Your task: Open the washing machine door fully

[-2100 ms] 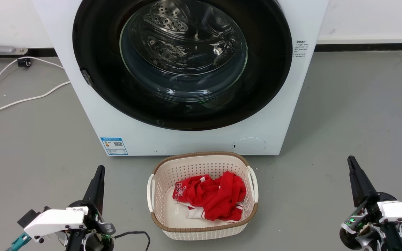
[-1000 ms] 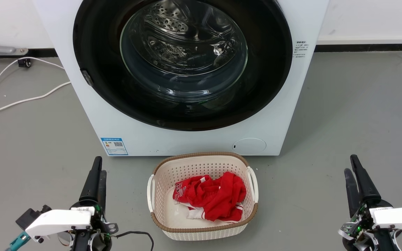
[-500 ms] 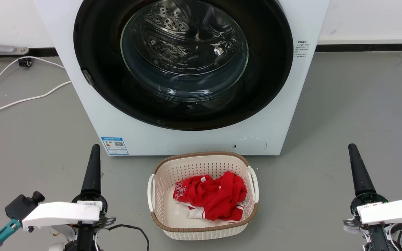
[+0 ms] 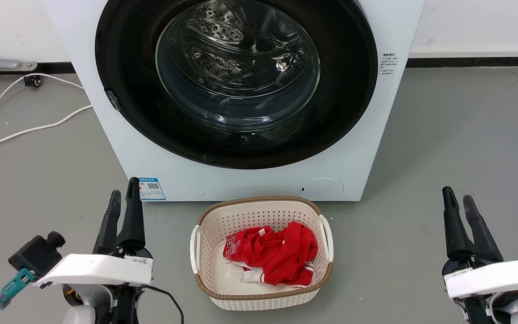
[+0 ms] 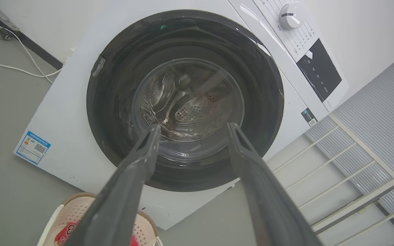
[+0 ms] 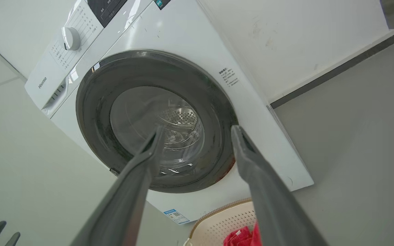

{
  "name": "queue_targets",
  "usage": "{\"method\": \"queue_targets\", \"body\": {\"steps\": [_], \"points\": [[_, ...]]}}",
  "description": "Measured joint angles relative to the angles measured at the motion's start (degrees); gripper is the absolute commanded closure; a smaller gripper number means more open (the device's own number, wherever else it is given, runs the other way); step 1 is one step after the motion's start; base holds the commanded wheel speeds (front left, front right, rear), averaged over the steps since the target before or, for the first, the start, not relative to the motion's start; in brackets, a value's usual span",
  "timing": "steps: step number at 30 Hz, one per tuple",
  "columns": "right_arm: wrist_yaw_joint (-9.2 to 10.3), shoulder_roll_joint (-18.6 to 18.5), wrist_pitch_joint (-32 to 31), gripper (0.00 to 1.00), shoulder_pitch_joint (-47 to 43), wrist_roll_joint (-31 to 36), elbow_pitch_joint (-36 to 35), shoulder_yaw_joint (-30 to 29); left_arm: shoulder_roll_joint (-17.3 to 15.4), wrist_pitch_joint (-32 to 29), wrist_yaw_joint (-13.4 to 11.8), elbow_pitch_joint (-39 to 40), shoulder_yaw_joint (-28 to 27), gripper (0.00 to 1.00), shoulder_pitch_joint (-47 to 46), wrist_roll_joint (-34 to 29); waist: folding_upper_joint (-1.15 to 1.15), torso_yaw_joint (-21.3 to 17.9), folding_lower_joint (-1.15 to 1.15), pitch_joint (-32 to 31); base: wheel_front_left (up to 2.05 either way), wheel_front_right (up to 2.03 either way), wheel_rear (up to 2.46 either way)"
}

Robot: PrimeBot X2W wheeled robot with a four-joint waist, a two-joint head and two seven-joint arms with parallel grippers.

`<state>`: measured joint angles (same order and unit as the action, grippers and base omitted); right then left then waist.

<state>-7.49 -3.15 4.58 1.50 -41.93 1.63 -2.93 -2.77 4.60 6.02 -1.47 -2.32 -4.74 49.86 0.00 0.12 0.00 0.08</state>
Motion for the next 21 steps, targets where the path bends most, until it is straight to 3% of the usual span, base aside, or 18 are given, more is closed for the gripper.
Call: {"method": "queue_targets", "body": {"steps": [8, 21], "points": [[-0.01, 0.0, -0.1, 0.0, -0.6, 7.6, -0.7, -0.1, 0.0, 1.4, -0.6, 0.2, 2.1, 0.0, 0.1, -10.8, 0.0, 0.0, 0.0, -0.1, 0.0, 0.0, 0.0], [0.0, 0.0, 0.2, 0.0, -1.1, 17.1, -1.3, 0.4, -1.2, 3.5, -3.1, -0.6, 4.3, 0.0, 0.9, -21.4, 0.0, 0.2, 0.0, -0.4, 0.0, 0.0, 0.0]]}}
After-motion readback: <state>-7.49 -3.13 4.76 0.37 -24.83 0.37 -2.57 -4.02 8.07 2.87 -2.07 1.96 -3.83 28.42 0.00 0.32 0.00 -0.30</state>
